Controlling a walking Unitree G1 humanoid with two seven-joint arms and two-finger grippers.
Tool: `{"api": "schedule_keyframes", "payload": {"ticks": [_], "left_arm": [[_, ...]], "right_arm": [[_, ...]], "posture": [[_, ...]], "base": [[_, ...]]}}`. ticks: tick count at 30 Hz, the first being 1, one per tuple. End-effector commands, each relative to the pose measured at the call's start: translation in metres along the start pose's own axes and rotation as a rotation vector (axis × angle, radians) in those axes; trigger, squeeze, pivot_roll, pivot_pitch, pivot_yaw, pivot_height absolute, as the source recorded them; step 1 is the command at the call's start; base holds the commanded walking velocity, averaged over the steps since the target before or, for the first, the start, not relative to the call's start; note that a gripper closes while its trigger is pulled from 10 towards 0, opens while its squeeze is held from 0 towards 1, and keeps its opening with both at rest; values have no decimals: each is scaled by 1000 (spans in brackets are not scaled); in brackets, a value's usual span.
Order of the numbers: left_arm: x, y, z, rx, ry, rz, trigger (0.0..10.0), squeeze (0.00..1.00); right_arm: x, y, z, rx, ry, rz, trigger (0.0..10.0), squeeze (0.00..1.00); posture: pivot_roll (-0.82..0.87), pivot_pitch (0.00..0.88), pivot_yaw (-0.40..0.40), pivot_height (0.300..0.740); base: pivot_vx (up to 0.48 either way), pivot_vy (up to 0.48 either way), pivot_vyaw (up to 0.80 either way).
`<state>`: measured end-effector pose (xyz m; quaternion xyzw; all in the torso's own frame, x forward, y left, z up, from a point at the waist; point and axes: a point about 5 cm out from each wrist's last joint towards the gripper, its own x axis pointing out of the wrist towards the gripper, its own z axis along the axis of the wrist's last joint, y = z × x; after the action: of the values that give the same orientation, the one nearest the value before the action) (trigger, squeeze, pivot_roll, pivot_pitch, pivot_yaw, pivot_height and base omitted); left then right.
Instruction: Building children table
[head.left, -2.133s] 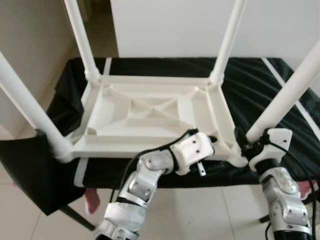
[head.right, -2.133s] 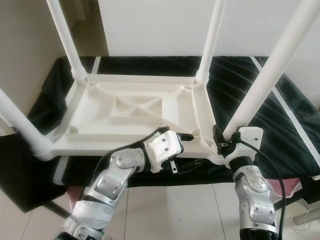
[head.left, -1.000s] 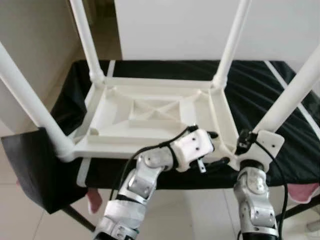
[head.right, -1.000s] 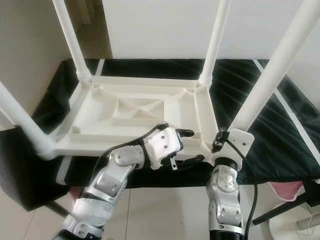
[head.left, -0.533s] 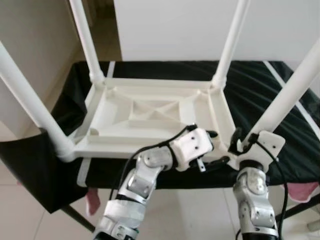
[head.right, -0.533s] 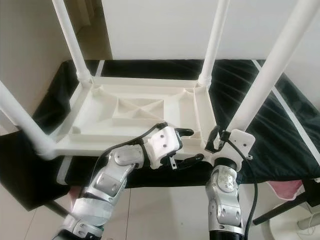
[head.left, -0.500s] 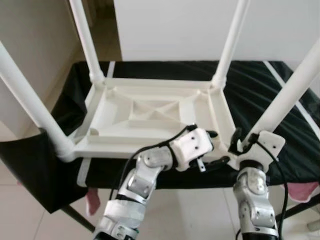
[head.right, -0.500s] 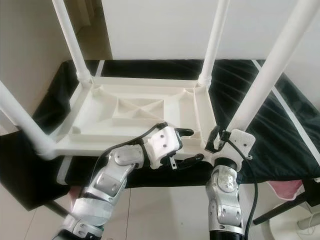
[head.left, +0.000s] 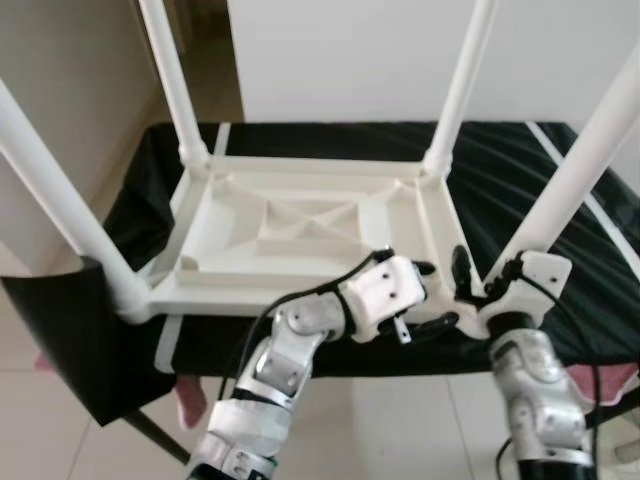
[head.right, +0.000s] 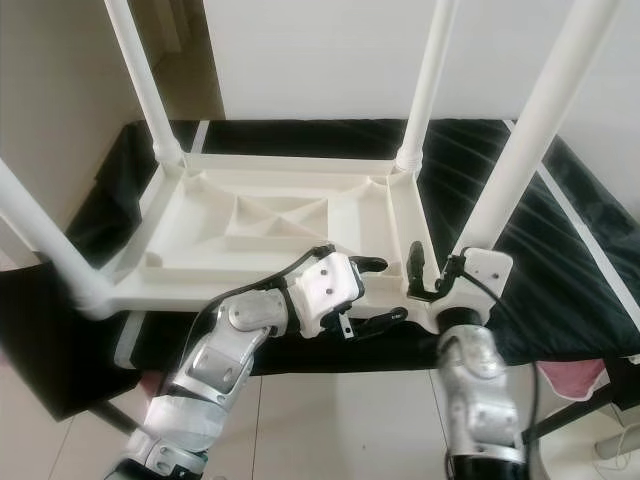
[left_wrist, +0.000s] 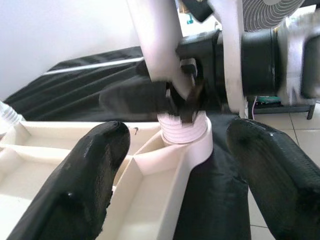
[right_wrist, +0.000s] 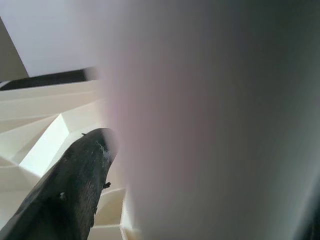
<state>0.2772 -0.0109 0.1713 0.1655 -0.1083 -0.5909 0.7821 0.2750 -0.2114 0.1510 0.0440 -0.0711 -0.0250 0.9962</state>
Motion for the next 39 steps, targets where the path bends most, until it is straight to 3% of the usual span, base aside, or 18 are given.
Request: {"api": "schedule_keyframes", "payload": {"ticks": [1,6,12,13,14,27,28,30,31,39], "left_arm": [[0,5,0,-17,2,111,10000,0],[0,7,0,-10,4,107,10000,0],[0,9,0,-10,8,116,10000,0],[0,9,0,-9,8,118,10000,0],[0,10,1,-10,8,120,10000,0],[1,12,1,-13,6,130,10000,0],[1,12,1,-13,6,129,10000,0],[1,12,2,-13,5,129,10000,0],[1,12,2,-14,5,129,10000,0],[2,12,2,-16,2,128,10000,0]], "right_arm": [[4,-1,-3,-9,24,76,10000,0],[9,-1,-4,-103,53,245,10000,0],[10,-2,-13,-113,104,306,10000,0],[10,-3,-15,-110,119,317,6627,0],[9,-4,-17,-106,132,326,0,0],[12,-11,-24,-124,155,299,0,0],[11,-10,-24,-118,155,295,1216,0],[11,-10,-24,-113,155,292,1216,0],[10,-9,-24,-104,156,285,10000,0],[8,-4,-24,-84,135,193,10000,0]], "posture": [[-68,0,-15,740],[-66,0,-13,740],[-62,0,-13,740],[-62,0,-13,740],[-58,0,-17,740],[-74,1,-9,740],[-76,2,-6,740],[-76,2,-6,740],[-80,5,-8,740],[-89,12,-3,740]], "base": [[0,0,0],[0,0,0],[0,0,0],[0,0,0],[0,0,0],[0,0,0],[0,0,0],[0,0,0],[0,0,0],[0,0,0]]}}
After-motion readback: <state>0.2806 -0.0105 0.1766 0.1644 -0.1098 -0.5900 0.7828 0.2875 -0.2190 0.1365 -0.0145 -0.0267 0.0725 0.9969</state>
